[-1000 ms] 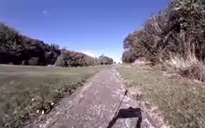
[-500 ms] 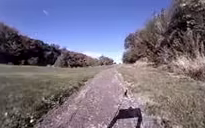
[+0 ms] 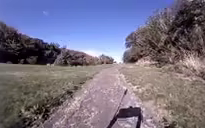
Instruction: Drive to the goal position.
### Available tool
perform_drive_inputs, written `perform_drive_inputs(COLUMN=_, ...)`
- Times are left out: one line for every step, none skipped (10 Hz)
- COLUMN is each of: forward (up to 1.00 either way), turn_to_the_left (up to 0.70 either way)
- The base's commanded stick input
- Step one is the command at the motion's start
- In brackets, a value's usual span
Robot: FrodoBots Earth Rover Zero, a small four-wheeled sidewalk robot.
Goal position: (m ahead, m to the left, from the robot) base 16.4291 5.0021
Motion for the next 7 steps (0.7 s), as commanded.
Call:
perform_drive_inputs(forward=1.00, turn_to_the_left=0.01)
perform_drive_inputs(forward=1.00, turn_to_the_left=0.01)
perform_drive_inputs(forward=1.00, turn_to_the_left=0.00)
perform_drive_inputs(forward=1.00, turn_to_the_left=-0.02)
perform_drive_inputs(forward=1.00, turn_to_the_left=-0.06)
perform_drive_inputs(forward=1.00, turn_to_the_left=-0.30)
perform_drive_inputs(forward=1.00, turn_to_the_left=-0.33)
